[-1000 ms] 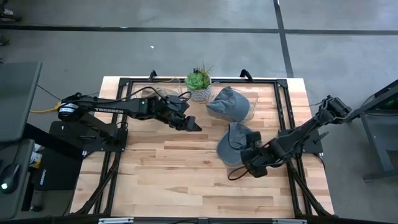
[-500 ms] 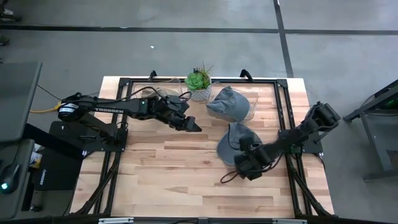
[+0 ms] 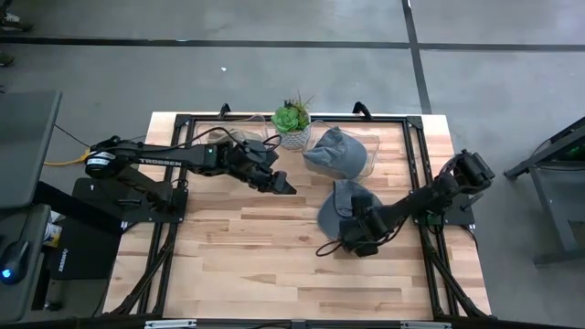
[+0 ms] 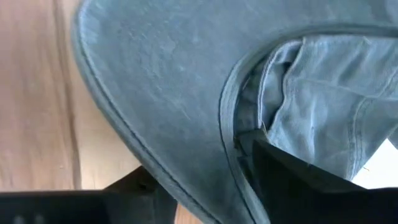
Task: Pick & Place hat
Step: Put the blue cap into the right transparent bin
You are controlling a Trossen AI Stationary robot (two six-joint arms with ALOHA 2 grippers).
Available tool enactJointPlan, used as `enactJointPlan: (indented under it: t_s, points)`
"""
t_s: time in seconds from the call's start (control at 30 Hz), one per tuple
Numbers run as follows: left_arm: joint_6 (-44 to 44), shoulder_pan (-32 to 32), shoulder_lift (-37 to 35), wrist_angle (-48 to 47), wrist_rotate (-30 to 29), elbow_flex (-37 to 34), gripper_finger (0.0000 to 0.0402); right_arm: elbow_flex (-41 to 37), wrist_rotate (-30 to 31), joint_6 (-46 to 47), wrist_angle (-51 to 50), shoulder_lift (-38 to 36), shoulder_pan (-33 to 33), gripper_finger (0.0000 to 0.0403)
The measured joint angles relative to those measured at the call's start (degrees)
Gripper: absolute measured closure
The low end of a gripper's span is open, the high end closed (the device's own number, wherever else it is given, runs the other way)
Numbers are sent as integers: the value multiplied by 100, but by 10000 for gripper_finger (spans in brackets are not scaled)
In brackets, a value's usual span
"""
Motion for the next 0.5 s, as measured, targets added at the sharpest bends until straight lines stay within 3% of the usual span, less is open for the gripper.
enactJointPlan:
  t_s: [0.23, 0.5]
  points:
    - [-26, 1, 0, 1, 15, 0, 99, 0, -57, 123, 4, 0, -150, 254]
    - [-45, 1, 0, 0, 27, 0, 99, 0, 17, -24, 0, 0, -152, 229]
